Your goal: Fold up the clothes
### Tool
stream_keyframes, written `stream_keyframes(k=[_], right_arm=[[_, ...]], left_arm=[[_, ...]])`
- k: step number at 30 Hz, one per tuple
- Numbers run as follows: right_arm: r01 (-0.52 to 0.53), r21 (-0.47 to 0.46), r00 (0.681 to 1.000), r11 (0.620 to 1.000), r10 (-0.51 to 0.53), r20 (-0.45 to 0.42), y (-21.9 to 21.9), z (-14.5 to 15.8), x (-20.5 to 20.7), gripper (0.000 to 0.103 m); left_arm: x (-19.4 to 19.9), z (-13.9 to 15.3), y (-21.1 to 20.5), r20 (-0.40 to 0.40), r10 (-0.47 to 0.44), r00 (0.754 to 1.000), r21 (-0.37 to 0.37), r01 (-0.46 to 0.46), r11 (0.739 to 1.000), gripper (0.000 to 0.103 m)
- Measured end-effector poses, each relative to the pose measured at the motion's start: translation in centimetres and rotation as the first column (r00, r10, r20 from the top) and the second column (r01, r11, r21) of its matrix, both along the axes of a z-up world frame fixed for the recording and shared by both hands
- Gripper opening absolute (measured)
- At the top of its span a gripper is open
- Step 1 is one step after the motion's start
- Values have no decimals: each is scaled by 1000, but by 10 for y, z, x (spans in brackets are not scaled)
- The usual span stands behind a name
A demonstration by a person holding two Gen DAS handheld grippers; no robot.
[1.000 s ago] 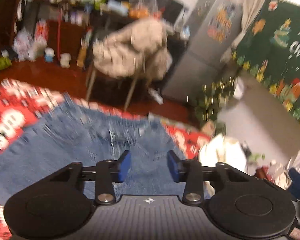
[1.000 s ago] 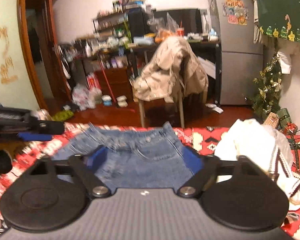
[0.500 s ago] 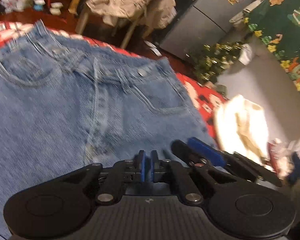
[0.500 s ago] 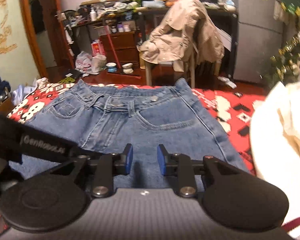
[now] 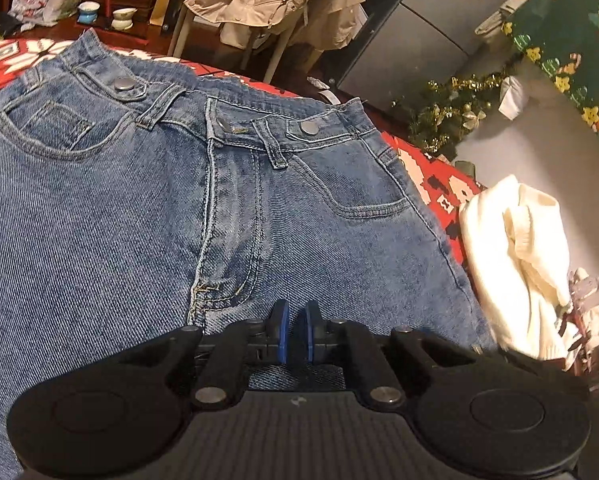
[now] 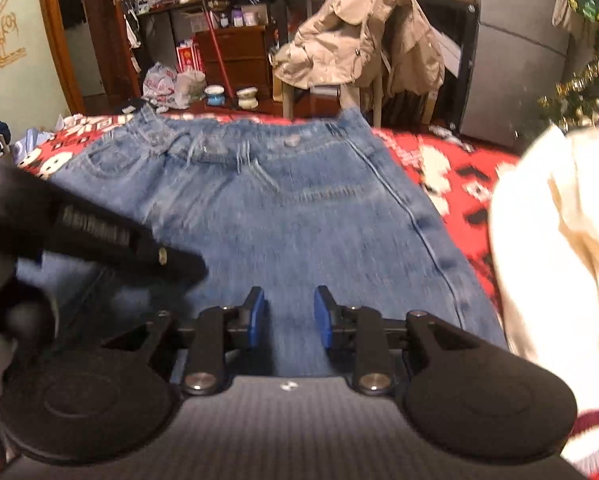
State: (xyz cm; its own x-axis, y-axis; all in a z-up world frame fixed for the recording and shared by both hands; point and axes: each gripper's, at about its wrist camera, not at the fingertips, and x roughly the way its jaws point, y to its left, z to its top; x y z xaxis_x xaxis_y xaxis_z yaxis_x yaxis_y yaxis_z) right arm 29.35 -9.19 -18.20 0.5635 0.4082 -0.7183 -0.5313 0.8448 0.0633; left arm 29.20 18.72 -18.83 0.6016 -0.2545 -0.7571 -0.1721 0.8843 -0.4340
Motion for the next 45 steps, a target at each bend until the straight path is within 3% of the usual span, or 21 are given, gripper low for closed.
stream_keyframes(k=[7, 11, 15, 17, 22, 28, 31, 33, 38, 42, 45], right_arm=[[9, 24, 997, 1000, -7, -71, -37, 14, -7, 31], [101, 69, 994, 992, -103, 25, -47, 27, 11, 31], [144, 97, 988, 985, -149, 43, -40, 17, 39, 29], [159, 66, 987, 985, -161, 19, -36, 7, 45, 29], [141, -39, 990, 989, -140, 27, -43, 1, 30, 27], [174, 5, 984, 985, -174, -29, -71, 7, 21, 28], [201, 151, 979, 968, -200, -23, -84, 25, 23, 29], [210, 225, 978, 952, -204, -49, -84, 35, 32, 23], [153, 158, 987, 975, -142, -78, -57, 50, 81, 18], [104, 104, 991, 989, -94, -95, -33, 61, 123, 3], [52, 58, 995, 997, -47, -85, -7, 56, 148, 0]], left_arm=[[1, -1, 2, 2, 6, 1000, -15, -6, 1000, 8], [-1, 0, -1, 17, -3, 1000, -29, 3, 1000, 9], [1, -2, -10, 26, -39, 999, -71, 40, 997, 9], [2, -3, -13, 24, -44, 999, -49, 45, 998, 10], [5, -5, -11, 14, -31, 999, -72, 32, 997, 11], [6, -3, -11, 6, -16, 1000, -72, 16, 997, 11], [7, -2, -8, 11, 6, 1000, -90, -5, 996, 11], [6, 0, 0, 23, 42, 999, -110, -39, 993, 12], [5, 0, 24, 3, 150, 989, -124, -148, 981, 11], [5, -1, 39, -9, 197, 980, -152, -196, 969, 9], [2, 12, 34, 42, 200, 979, -49, -198, 979, 8]])
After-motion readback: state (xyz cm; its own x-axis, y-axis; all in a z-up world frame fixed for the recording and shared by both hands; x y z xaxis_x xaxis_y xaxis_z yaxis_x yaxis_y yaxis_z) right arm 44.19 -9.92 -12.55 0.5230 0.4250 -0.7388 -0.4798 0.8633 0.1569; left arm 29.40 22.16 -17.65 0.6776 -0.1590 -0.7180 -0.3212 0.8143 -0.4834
